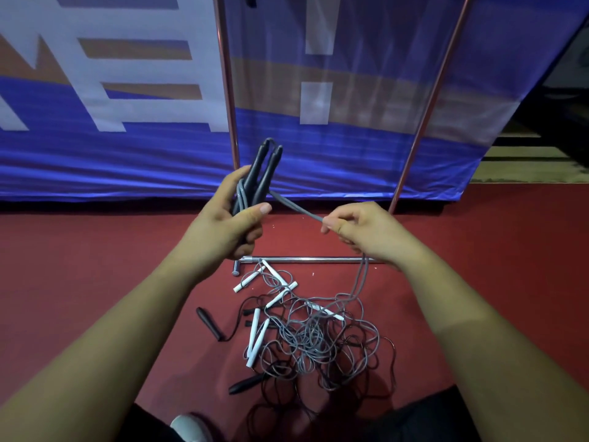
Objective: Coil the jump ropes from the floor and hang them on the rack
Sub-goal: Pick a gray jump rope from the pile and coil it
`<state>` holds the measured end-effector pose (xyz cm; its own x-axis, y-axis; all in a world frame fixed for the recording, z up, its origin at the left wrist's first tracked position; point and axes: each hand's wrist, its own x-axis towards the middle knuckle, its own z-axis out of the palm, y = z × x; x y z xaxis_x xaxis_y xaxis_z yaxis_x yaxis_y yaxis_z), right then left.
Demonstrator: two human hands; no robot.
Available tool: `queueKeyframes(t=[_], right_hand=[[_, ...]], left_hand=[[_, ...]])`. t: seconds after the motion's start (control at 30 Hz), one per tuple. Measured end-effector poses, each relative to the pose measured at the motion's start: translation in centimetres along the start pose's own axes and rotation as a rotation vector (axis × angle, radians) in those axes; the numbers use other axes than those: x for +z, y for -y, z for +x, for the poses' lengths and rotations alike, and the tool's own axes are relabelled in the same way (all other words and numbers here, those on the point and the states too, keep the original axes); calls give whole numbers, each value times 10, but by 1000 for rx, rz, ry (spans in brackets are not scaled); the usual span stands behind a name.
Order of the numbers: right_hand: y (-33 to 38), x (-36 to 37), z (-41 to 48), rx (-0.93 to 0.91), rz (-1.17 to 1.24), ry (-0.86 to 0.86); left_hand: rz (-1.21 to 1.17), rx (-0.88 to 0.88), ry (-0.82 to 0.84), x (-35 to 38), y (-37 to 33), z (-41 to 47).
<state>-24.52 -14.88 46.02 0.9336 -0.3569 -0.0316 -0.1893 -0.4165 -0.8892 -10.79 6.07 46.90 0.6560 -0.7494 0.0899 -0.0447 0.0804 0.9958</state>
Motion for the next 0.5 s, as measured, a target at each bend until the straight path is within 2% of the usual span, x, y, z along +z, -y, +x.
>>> queueKeyframes(t=[0.13,0.3,0.4,0.5], right_hand=[[6,-7,-7,-42,-49,-39],[11,-3,-11,-121,-248,-49],[23,-6,-16,-158,-320,-57],[34,-2,-20,-191,-336,9]], left_hand=[[45,-32,-74,-13,0,5],[111,-99,-197,-25,1,8],[277,-138,-202,-31,4,8],[515,-113,-195,-35,12,11]])
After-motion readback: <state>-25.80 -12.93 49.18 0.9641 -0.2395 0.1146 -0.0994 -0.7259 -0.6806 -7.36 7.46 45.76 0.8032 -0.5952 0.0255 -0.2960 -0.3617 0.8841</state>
